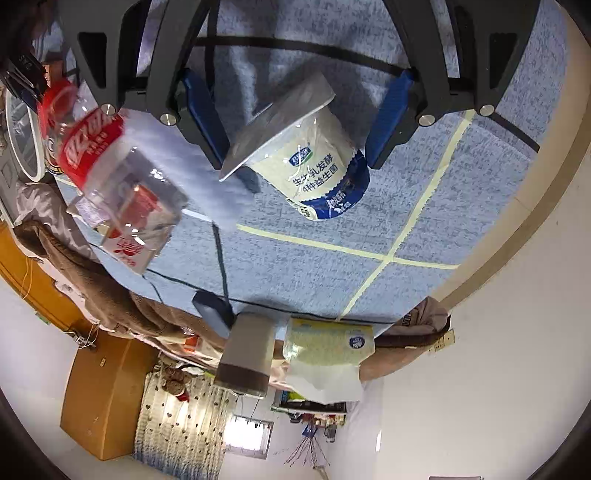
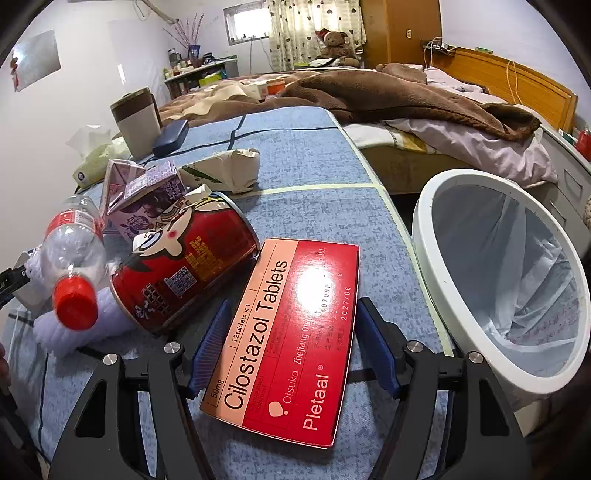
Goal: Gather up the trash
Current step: 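Lift the yogurt cup and tablet box and carry both over the wastebasket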
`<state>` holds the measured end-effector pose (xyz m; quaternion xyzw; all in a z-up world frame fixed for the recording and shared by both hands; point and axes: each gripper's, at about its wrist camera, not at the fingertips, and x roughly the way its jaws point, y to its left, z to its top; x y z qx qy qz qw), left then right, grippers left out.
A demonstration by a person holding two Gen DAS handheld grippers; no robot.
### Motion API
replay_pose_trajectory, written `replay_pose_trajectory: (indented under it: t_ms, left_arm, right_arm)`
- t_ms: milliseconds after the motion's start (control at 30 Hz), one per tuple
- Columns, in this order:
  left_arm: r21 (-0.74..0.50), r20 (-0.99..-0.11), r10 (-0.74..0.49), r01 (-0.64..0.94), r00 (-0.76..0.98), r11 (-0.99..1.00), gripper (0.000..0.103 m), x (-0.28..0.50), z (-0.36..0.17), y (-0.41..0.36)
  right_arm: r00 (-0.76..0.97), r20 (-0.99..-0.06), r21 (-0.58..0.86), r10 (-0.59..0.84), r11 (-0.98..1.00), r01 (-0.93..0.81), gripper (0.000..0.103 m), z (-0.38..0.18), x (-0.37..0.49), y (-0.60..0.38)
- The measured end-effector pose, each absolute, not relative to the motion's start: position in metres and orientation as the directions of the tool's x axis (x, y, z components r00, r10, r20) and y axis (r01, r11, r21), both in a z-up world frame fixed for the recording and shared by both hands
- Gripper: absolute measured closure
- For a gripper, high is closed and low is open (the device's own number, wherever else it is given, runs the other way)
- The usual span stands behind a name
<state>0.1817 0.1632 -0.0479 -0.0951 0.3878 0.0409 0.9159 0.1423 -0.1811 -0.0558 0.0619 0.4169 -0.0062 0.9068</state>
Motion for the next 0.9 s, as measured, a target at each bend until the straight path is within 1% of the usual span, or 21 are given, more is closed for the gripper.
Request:
replay_pose_trajectory:
  t_ms: [267, 567, 800, 900]
  left_arm:
    - [-0.142, -0.686, -0.013, -0.117, 0.727, 0.983, 0.026, 0.161, -0.037, 0.153]
    - [-0.145, -0.649, -0.022, -0.095, 0.761, 0.985, 0.026, 0.139, -0.017, 0.143]
    - [-0.131, -0.598, -0.075, -0.005, 0.798, 0.991, 0.026, 0.126, 0.011, 0.114]
    - [-0.124, -0.584, -0.114, 0.050, 0.803, 0.991, 0.026, 0.125, 0.021, 0.094]
  right_arm:
    - [0.682, -0.728, 0.113, 0.062, 0.993, 0.031, 0.033, -0.049, 0.132, -0.185]
    - [0.735, -0.670, 0.142, 0.104, 0.990, -0.010, 0.033, -0.021, 0.119, -0.190]
    - [0.771, -0.626, 0.149, 0.119, 0.988, -0.031, 0.033, 0.001, 0.110, -0.200]
    - [0.780, -0.617, 0.132, 0.098, 0.991, -0.020, 0.033, 0.007, 0.106, -0.209]
